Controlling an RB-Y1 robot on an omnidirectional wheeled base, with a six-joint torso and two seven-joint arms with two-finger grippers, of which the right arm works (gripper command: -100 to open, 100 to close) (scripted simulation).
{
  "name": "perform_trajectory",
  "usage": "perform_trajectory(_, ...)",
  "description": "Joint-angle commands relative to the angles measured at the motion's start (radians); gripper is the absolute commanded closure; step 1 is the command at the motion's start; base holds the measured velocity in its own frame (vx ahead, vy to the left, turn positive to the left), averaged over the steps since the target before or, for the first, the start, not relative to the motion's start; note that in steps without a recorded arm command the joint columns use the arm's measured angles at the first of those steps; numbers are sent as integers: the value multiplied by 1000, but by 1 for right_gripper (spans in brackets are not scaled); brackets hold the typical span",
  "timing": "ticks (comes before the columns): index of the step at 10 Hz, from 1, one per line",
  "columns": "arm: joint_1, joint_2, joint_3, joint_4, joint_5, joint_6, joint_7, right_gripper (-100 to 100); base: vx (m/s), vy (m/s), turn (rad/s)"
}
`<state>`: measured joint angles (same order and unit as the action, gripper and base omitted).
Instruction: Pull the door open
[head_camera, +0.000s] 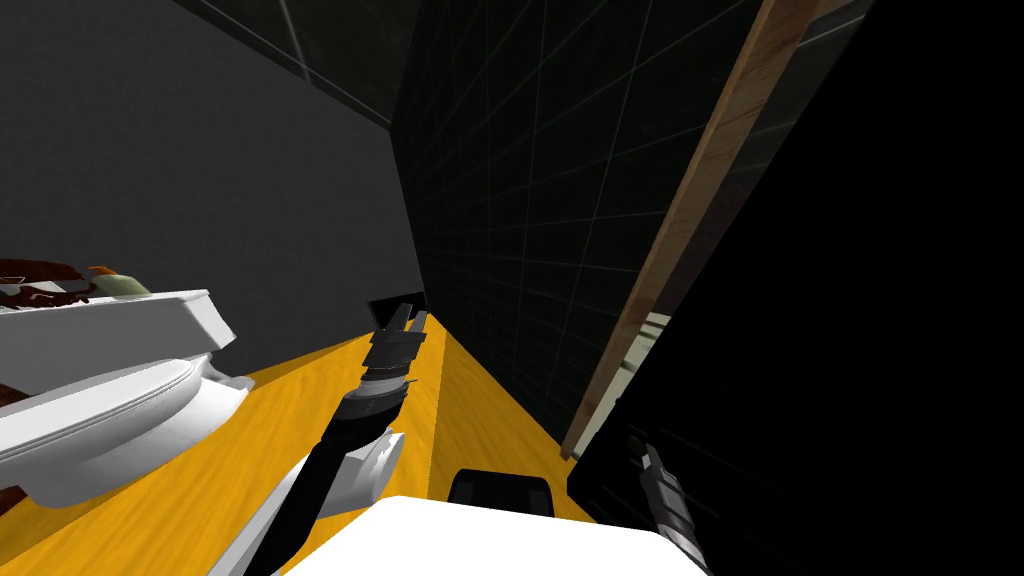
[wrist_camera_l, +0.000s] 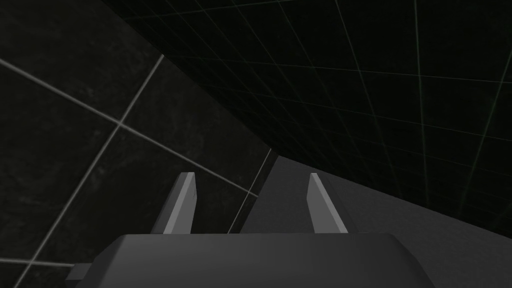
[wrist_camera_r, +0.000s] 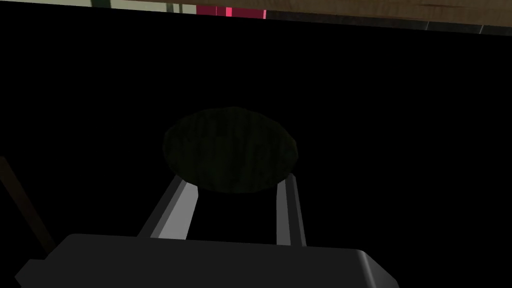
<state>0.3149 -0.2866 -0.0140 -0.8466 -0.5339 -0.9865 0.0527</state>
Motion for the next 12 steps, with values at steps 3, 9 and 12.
perform_trajectory(3,-18,6,14,-2,-28,10,-95,100,-60,-2,66)
perform_trajectory(9,-40,4,21,7,-66,19,-238,100,-53,-3,59)
perform_trajectory(12,-54,2,25,12,-90,24,-322,100,-48,-1,62)
